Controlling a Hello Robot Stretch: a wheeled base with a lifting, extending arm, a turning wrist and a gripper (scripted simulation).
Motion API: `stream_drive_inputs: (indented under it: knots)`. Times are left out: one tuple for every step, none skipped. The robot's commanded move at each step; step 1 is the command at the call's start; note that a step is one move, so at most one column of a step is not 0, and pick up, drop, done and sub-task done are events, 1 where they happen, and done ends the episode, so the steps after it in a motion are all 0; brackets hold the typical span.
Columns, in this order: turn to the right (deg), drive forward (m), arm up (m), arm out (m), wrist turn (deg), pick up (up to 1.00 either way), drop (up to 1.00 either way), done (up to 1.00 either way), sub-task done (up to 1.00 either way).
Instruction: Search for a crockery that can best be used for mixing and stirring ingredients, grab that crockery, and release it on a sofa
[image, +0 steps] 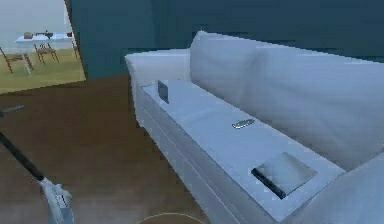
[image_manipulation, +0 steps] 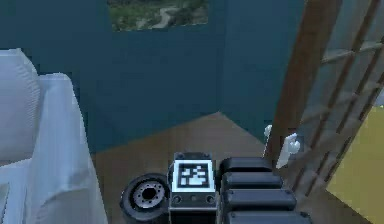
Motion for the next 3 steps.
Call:
stream_drive_inputs:
  knots:
    - [0.0, 0.35, 0.0, 0.0, 0.0, 0.0, 0.0, 0.0, 0.0]
    - [-30.0, 0.0, 0.0, 0.0, 0.0, 0.0, 0.0, 0.0, 0.0]
    - [0.0, 0.9, 0.0, 0.0, 0.0, 0.0, 0.0, 0.0, 0.0]
